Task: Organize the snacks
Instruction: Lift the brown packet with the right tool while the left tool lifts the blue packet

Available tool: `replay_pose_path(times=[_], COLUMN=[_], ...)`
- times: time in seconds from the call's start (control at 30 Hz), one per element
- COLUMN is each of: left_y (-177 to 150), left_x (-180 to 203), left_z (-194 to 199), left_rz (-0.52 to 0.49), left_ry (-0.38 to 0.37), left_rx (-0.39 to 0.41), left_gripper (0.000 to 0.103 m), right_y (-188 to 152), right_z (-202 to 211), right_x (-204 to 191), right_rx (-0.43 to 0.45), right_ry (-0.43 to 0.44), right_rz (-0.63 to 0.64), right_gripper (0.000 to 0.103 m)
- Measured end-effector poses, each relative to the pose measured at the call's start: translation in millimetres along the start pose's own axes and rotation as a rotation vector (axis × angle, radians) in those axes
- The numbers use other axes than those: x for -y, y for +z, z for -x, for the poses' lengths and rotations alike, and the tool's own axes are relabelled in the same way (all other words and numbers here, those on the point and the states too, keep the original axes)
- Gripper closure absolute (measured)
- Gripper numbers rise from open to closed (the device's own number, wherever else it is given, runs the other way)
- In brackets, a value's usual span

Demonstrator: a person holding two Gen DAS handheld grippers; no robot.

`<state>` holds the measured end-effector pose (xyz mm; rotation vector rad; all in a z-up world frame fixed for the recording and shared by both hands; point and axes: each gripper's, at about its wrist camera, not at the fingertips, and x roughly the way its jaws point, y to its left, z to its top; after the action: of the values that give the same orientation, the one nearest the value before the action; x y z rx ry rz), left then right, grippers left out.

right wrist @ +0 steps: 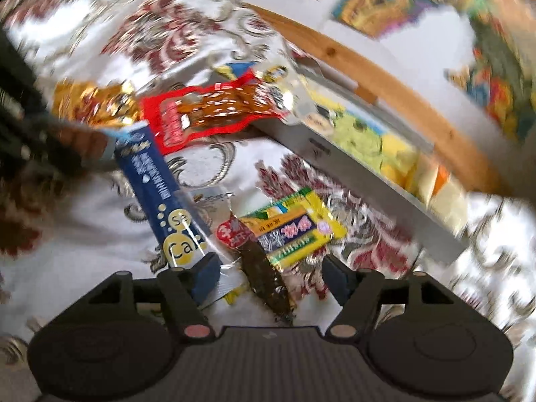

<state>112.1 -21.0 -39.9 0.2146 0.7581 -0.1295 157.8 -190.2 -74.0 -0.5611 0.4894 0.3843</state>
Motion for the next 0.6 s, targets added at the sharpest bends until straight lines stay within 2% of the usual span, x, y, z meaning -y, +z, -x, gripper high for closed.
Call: replay_pose_path(times=[0.17, 0.23, 0.37, 0.47, 0.6], left_y=[4.6, 5.3, 7.4, 8.4, 10.5], left_x=[3.5, 3.7, 3.9, 6.6, 8.4], left_z=[0.4, 1.3, 4.9, 10.1, 17.6], left_rz=[0.049, 0.070, 0.086, 0.068, 0.041], left_ry=[-0.004, -0.003, 0.008, 0.022, 0.036], left_rx=[-0.014, -0.024, -0.037, -0.037, -0.030], left_gripper=[0.085, 0.085, 0.085, 0.085, 0.086], right_y=[-2.1, -3.1, -1.5, 1.1, 2.3], right_z=[-9.9, -10.7, -4.5, 0.5, 10.9], right_x=[28.5, 31.9, 25.4, 14.2, -14.0], right_rx=[-0.054, -0.060, -0.065, -0.061, -0.026], right_ry=[0.190, 0.228, 0.222, 0.188, 0.086], right_rz=[-0.233, -0.273, -0.239, -0.173, 0.040], right_gripper=[0.045, 0.050, 0.054, 0.056, 0.056])
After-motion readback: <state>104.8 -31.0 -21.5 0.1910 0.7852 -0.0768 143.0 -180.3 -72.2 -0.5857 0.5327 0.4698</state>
